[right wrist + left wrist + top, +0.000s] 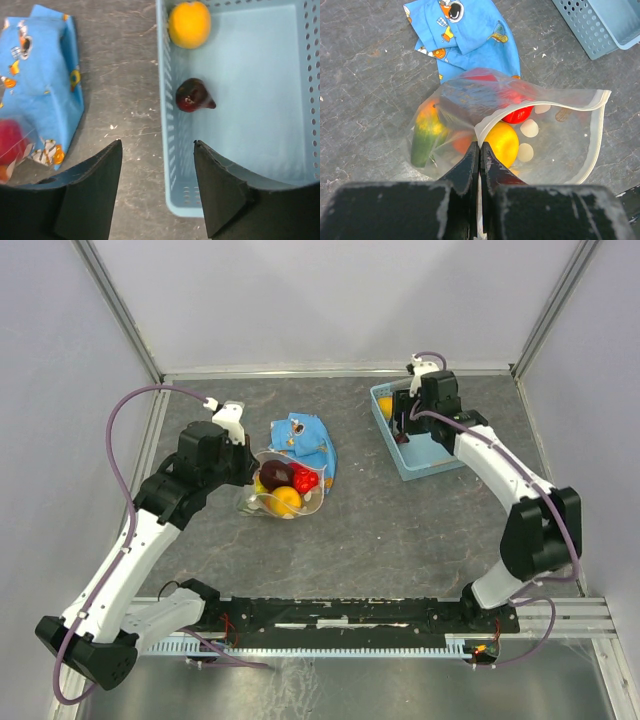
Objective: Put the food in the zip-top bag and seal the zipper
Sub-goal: Pick up the fake fruit from the bin.
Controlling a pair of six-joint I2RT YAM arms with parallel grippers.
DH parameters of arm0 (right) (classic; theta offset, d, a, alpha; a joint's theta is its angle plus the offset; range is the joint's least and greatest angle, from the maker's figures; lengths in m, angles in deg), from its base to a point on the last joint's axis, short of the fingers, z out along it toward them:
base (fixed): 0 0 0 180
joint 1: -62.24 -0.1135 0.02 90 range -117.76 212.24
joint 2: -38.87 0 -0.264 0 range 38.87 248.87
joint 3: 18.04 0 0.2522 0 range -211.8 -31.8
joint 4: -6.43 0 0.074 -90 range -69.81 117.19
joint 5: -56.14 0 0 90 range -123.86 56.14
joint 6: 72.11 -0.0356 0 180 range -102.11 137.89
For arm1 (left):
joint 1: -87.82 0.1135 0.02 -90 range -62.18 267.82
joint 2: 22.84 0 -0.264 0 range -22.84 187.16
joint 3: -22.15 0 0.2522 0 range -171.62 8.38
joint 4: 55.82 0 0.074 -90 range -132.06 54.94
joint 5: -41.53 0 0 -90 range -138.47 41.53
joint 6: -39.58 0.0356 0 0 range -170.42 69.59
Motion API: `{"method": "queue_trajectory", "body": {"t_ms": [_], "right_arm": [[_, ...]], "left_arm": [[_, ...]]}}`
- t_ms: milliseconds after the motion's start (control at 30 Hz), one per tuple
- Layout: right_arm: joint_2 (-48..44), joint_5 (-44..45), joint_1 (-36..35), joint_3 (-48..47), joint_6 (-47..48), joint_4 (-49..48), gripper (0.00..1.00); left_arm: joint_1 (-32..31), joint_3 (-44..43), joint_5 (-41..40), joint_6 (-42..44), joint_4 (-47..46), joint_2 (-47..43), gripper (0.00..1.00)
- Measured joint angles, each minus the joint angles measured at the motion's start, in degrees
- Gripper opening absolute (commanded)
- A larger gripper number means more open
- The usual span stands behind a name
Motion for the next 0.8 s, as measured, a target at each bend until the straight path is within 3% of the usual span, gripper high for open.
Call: {"method": "queue_trajectory", "body": {"t_ms": [467, 800], "right_arm": [[22.7, -2.2, 7.5, -13.2, -3.5, -3.8, 0.74], [29.4, -3.7, 7.8, -15.9, -5.3, -1.9, 0.77]], "left_arm": [[0.0, 0.2, 0.0, 0.0, -1.0, 0.8, 0.03], [0.3, 0.3, 0.0, 0.0, -1.2, 2.1, 0.03]]}}
